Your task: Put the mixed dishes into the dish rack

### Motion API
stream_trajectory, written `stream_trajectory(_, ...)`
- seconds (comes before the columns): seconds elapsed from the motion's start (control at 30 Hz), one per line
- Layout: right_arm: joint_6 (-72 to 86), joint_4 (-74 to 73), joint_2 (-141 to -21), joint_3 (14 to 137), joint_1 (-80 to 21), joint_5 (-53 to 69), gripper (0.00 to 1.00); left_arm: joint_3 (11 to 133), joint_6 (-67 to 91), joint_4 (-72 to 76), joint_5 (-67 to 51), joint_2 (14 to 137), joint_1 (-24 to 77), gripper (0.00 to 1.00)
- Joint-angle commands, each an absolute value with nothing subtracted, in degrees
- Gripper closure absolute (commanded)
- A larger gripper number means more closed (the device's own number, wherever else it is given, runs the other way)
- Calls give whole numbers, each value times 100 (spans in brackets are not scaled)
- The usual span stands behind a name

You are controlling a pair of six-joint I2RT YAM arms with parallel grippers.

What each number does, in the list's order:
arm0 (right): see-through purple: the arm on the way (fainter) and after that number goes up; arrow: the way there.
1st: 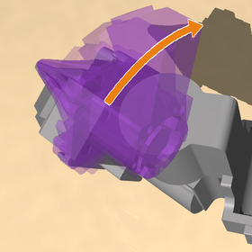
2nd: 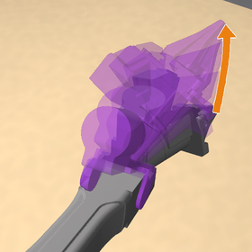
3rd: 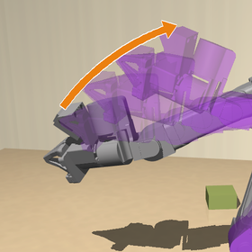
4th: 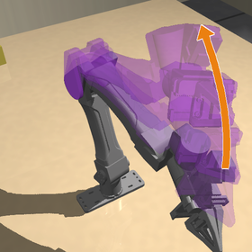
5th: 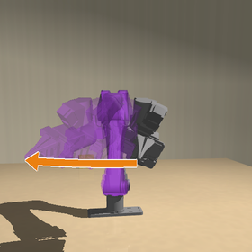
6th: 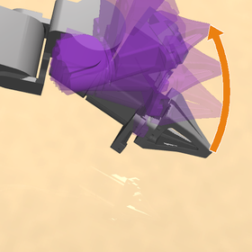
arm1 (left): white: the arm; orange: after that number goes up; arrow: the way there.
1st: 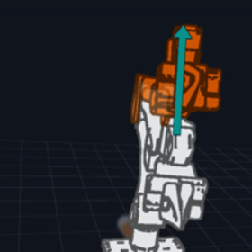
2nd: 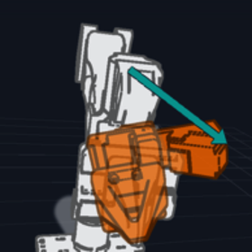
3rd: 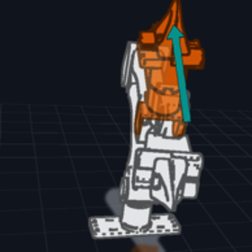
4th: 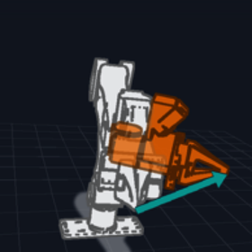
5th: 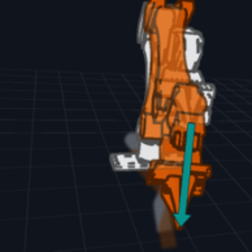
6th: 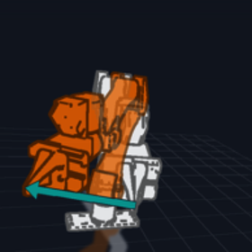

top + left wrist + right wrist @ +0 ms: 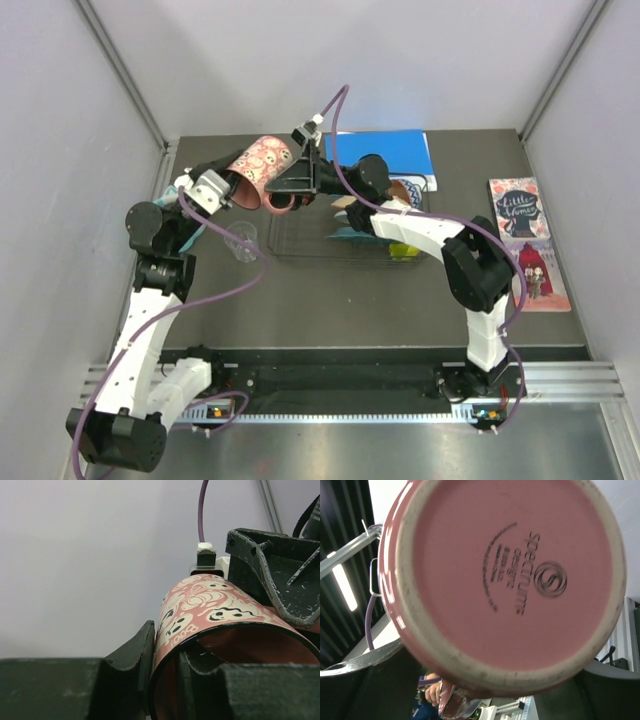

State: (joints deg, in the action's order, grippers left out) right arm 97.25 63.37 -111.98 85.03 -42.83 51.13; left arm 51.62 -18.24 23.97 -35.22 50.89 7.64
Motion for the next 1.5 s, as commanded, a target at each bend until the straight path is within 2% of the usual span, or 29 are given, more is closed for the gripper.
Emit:
stream_trajectory(0.0,9808,6706,-11232,8868,-4491,5054,27,5238,-1907,3243,-3313,5001,852,100)
stream_trajectory(0.03,9826,6723,-11250,8868,-4491,5036,30,5238,-1916,3234,-3287,5010,870,100)
stream_trajectory(0.17,9975,6916,-11259,8824,-4491,5045,55,5194,-1951,3199,-3252,5001,879,100)
stream_trajectory(0.27,10046,7066,-11276,8815,-4500,5054,66,5142,-1960,3182,-3278,4992,879,100)
stream_trajectory(0.33,10133,7136,-11311,8877,-4509,5097,69,5124,-1969,3120,-3287,5001,896,100)
stream_trajectory(0.63,10309,7356,-11364,9000,-4544,5159,69,4843,-2083,2865,-3349,4966,958,100)
stream_trajectory(0.7,10353,7523,-11382,9052,-4535,5168,99,4773,-2118,2761,-3357,4957,1002,100)
stream_trajectory(0.83,10319,7576,-11338,9114,-4527,5247,100,4641,-2188,2567,-3288,4913,1063,100)
stream_trajectory(0.93,10187,7392,-11277,9105,-4474,5238,100,4492,-2302,2383,-3173,4852,1063,76)
stream_trajectory(1.0,10160,7356,-11259,9088,-4439,5238,100,4334,-2364,2338,-3112,4721,1063,75)
stream_trajectory(1.03,10169,7383,-11259,9088,-4404,5230,100,4307,-2329,2199,-3050,4676,1063,71)
stream_trajectory(1.07,10178,7409,-11259,9088,-4377,5212,100,4289,-2373,2093,-3006,4597,1063,63)
stream_trajectory(1.1,10178,7409,-11241,9070,-4360,5177,100,4263,-2382,1979,-2971,4544,1063,38)
stream_trajectory(1.17,10178,7453,-11224,9053,-4307,5089,100,4237,-2443,1698,-2910,4396,1063,24)
stream_trajectory(1.27,10204,7471,-11241,9088,-4272,5036,100,4009,-2479,1670,-2822,4202,1063,18)
stream_trajectory(1.3,10204,7462,-11241,9088,-4271,5019,100,3973,-2487,1687,-2786,4166,1063,12)
stream_trajectory(1.33,10178,7453,-11250,9079,-4271,5010,100,3929,-2479,1705,-2760,4131,1063,1)
stream_trajectory(1.47,9748,6936,-11110,9018,-4193,4992,100,3946,-2400,1740,-2418,4034,1063,1)
